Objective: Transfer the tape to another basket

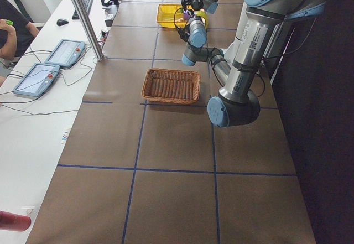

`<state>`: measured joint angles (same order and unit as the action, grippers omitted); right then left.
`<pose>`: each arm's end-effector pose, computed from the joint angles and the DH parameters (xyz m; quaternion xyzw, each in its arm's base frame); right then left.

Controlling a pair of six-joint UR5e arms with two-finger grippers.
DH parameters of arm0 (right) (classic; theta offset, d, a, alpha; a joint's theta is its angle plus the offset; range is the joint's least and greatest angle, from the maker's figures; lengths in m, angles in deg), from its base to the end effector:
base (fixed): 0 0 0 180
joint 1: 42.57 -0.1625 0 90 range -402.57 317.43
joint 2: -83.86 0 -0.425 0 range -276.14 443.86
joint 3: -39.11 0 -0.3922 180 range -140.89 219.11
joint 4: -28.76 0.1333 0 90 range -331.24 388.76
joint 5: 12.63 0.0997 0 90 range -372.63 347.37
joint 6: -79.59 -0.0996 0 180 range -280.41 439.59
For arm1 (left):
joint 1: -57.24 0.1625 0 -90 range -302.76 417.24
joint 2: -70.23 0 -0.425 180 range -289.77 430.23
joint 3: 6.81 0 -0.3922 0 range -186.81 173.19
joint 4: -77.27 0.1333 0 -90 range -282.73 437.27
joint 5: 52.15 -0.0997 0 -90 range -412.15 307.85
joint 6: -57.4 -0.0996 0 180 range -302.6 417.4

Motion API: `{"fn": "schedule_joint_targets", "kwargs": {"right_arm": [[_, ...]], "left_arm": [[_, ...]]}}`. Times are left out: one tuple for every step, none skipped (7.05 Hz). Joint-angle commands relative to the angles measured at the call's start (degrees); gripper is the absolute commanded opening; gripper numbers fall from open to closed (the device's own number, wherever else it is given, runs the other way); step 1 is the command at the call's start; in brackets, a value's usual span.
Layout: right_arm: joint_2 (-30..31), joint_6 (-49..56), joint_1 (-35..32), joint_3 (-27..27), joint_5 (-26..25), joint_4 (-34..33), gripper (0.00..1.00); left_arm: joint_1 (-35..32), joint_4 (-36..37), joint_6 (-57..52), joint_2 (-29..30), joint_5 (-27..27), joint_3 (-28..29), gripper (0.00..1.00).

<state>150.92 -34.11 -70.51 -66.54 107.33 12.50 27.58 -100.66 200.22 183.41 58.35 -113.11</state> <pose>-0.4151 -0.3147 0.1842 -0.1141 -0.8072 0.0410 0.5777 0.3715 -0.3248 0.1680 -0.2543 0.8484 -0.1674 0.4330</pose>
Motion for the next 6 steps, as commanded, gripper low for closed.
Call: {"fn": "schedule_joint_targets", "kwargs": {"right_arm": [[0.1,-0.1,-0.3,-0.5,0.0,0.0,0.99],[0.1,-0.3,-0.4,-0.8,0.1,0.0,0.99],[0.3,-0.3,-0.4,-0.8,0.1,0.0,0.99],[0.6,-0.3,-0.5,-0.9,0.2,0.0,0.99],[0.9,0.1,-0.6,-0.8,0.0,-0.1,1.0],[1.0,0.3,-1.9,-0.8,0.0,-0.2,1.0]], "left_arm": [[-1.3,0.0,0.0,-1.0,1.5,-1.8,0.0],[-4.7,0.1,0.1,-1.6,4.1,-1.7,0.0],[-7.3,0.1,0.1,-3.5,5.2,-1.7,0.0],[-10.2,0.1,0.0,-5.4,6.9,-1.3,0.0],[-13.4,0.3,-0.2,-5.5,10.1,0.1,0.0],[-16.2,1.3,-0.8,-5.5,13.1,2.6,0.0]]}}
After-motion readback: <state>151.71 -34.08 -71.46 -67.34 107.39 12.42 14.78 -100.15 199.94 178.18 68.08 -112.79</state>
